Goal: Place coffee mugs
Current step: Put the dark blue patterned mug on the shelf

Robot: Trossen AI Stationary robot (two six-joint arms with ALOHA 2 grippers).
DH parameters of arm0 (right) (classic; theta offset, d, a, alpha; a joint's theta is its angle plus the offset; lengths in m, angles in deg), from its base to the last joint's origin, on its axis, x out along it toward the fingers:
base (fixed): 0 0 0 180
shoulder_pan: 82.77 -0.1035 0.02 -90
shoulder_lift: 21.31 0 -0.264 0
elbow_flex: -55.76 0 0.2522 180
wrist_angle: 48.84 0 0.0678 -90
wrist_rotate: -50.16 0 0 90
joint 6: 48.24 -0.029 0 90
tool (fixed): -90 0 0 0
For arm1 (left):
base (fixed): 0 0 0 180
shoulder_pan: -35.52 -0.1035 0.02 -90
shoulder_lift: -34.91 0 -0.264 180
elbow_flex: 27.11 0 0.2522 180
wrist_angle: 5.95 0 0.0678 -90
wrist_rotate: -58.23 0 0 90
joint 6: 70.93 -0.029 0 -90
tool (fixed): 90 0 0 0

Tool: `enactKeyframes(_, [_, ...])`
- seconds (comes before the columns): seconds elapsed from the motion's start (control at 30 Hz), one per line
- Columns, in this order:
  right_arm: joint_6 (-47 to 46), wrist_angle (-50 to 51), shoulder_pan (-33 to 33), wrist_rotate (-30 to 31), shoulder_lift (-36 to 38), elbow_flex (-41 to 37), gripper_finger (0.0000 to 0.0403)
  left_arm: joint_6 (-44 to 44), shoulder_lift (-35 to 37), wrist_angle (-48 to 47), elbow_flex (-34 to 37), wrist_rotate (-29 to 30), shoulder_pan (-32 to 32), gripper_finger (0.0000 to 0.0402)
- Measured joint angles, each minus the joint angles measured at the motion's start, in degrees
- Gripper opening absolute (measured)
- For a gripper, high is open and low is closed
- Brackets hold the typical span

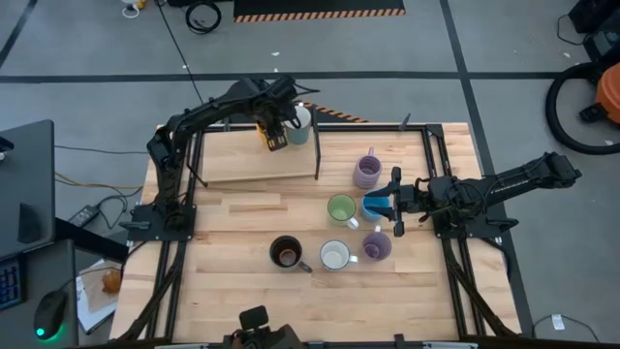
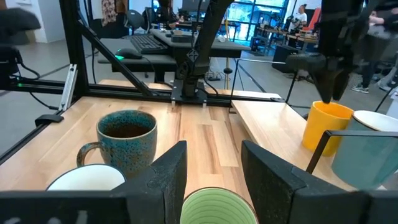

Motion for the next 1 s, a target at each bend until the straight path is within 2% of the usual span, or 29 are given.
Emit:
enactKeyframes(0.2, [-0.5,0.6,0.0,-0.3,0.0,0.0,0.0158,-2.7,0.0,-4.7,-0.8,0.4,-4.2,0.0123])
enactKeyframes(0.53, [-0.6,1.5,0.0,-0.8,0.0,0.0,0.0158,-2.4,0.6,-5.4,-0.7,-4.5,-10.4,0.0123])
enactKeyframes(0.73, [-0.4,1.8,0.0,-0.8,0.0,0.0,0.0158,-1.5,5.5,-3.8,-0.7,-5.1,-5.8,0.0111])
enactKeyframes(1.0, [0.7,1.8,0.0,-0.8,0.0,0.0,0.0158,0.1,10.5,-4.5,-0.7,-3.9,6.2,0.0107])
